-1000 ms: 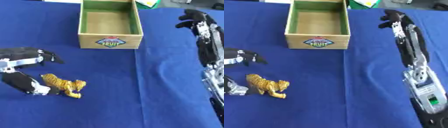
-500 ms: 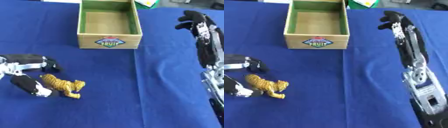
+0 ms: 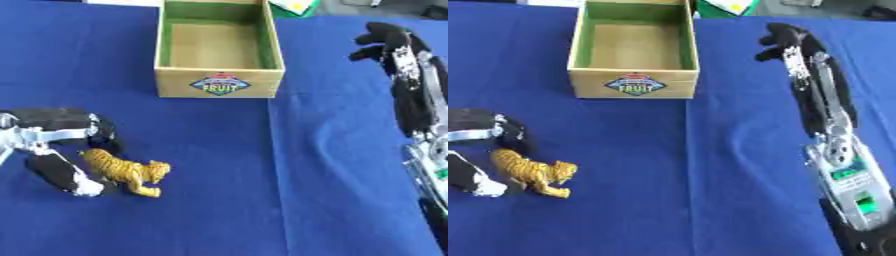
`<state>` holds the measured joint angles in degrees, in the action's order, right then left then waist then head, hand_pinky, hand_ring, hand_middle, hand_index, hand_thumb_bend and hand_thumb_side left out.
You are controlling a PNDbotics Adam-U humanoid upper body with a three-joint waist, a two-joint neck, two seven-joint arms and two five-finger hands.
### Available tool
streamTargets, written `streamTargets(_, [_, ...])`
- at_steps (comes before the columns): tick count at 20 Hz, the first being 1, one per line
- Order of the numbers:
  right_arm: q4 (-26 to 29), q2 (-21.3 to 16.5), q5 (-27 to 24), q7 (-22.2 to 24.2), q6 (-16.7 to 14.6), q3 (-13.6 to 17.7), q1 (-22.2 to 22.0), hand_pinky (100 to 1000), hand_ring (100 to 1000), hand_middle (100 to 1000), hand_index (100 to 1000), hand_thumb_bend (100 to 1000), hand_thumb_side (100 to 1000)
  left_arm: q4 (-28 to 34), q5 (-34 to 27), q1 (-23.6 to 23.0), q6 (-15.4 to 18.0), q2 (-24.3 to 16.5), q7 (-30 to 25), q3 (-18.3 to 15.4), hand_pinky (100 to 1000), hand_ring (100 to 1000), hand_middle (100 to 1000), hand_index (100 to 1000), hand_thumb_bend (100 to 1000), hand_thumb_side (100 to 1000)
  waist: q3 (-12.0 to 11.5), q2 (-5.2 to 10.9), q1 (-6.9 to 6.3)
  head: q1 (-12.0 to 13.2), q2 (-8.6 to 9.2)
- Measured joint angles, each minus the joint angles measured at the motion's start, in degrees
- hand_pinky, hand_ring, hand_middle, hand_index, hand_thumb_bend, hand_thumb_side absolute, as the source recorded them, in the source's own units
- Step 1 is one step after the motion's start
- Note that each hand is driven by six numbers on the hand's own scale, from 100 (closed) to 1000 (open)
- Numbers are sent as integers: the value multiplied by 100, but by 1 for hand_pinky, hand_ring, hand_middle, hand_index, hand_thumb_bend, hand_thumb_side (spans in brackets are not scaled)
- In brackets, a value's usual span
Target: Pick up objects on the table and place them in the box.
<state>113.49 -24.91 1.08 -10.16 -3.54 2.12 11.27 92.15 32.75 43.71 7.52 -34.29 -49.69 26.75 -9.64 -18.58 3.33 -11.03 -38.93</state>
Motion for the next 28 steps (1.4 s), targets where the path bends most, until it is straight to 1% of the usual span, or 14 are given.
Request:
streamTargets(5, [0,12,0,52,19,0,-5,838,640,664,819,100,921,309,364,-47,160,-2,496,35,628,739,615,748,304,419,-1,-9,-2,0,1])
streamTargets(8, [0,37,1,68,18,0,-7,838,640,664,819,100,925,353,573,-94,243,-2,708,96,603,715,599,737,273,384,-1,-10,0,0,1])
streamTargets(11, [0,42,1,71,19,0,-17,838,640,663,819,100,926,345,690,-131,305,-1,798,161,565,667,549,710,227,335,-1,-11,2,0,1])
streamTargets(14, [0,43,1,73,20,1,-18,838,640,664,820,100,926,275,701,-142,328,4,804,209,488,579,457,619,153,268,-2,-11,6,2,2])
streamTargets(15, [0,44,1,74,22,1,-19,839,640,663,820,100,926,252,684,-143,331,4,793,213,450,544,416,573,121,243,-2,-11,8,2,2])
streamTargets(16, [0,44,1,76,24,1,-19,839,640,663,820,100,926,225,660,-146,330,5,776,218,423,527,399,553,103,228,-2,-11,8,3,3])
streamTargets(21, [0,47,1,79,26,2,-20,839,640,664,820,100,926,110,533,-151,287,25,694,232,371,491,359,506,100,198,3,-13,11,3,21])
streamTargets(23, [0,48,1,80,27,2,-21,839,640,664,820,100,926,98,516,-159,266,48,706,231,364,487,365,517,100,183,3,-13,11,3,21])
streamTargets(25, [0,48,1,81,29,2,-22,839,640,664,820,100,926,100,510,-160,248,51,745,229,357,483,372,526,100,143,3,-13,10,3,22])
streamTargets(28, [0,49,1,85,32,2,-23,840,640,664,820,100,928,144,505,-162,232,51,836,203,353,479,385,539,100,150,3,-13,7,3,23])
